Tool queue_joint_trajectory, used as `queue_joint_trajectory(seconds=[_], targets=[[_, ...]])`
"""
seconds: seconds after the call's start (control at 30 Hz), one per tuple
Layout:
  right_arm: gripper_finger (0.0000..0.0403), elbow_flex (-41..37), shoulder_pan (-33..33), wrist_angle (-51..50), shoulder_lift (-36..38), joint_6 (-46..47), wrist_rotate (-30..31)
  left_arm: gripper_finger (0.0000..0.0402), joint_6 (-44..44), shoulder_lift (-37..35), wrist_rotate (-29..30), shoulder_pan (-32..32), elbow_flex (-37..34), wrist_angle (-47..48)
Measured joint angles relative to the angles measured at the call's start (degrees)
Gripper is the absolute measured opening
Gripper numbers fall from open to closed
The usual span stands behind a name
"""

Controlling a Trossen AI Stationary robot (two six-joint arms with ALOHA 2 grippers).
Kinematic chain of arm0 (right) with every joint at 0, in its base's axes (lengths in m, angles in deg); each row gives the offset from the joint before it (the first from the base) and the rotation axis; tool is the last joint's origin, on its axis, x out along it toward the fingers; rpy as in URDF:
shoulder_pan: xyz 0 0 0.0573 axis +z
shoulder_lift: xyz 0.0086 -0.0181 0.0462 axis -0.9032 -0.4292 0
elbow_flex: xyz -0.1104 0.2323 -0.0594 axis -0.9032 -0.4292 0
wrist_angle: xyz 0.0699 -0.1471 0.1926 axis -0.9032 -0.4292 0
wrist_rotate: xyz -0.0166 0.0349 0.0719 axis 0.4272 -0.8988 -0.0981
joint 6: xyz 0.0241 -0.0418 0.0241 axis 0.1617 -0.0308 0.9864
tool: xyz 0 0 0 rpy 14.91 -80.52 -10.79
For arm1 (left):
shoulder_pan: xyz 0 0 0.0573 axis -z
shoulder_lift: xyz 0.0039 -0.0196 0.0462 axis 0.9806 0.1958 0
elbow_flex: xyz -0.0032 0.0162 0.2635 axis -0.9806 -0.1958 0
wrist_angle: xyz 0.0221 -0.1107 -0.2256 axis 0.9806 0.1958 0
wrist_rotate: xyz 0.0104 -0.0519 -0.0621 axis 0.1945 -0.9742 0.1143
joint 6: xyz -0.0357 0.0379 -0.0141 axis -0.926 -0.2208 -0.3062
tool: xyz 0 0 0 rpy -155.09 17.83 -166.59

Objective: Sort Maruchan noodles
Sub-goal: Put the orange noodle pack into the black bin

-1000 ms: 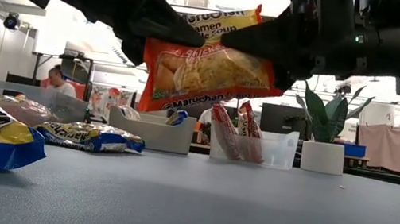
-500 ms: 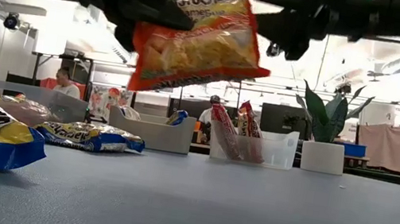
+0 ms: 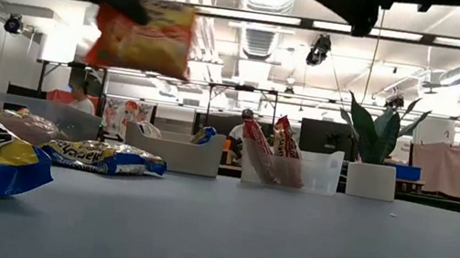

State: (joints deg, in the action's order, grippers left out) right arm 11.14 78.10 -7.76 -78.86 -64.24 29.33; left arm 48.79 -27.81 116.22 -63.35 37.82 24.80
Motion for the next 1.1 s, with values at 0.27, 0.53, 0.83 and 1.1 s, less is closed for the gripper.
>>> queue_joint_trajectory(seconds=[0.27,0.53,0.83,1.1], targets=[[0.0307,0.2,-1.9,0.4,1.3,-1.9,1.0,0.0048,-40.1,-7.1,24.4,-2.1,0.8,32.0],[0.0302,0.2,-3.1,-0.2,0.9,-2.0,0.9,0.0046,-60.4,-6.4,19.7,-6.4,-6.2,37.6],[0.0302,0.2,-3.1,-0.1,0.9,-2.7,0.9,0.0045,-61.5,-2.4,19.3,-9.9,-8.9,37.6],[0.03,0.2,-3.1,-0.1,0.9,-2.8,0.9,0.0045,-67.4,3.4,18.0,-11.1,-10.2,37.0]])
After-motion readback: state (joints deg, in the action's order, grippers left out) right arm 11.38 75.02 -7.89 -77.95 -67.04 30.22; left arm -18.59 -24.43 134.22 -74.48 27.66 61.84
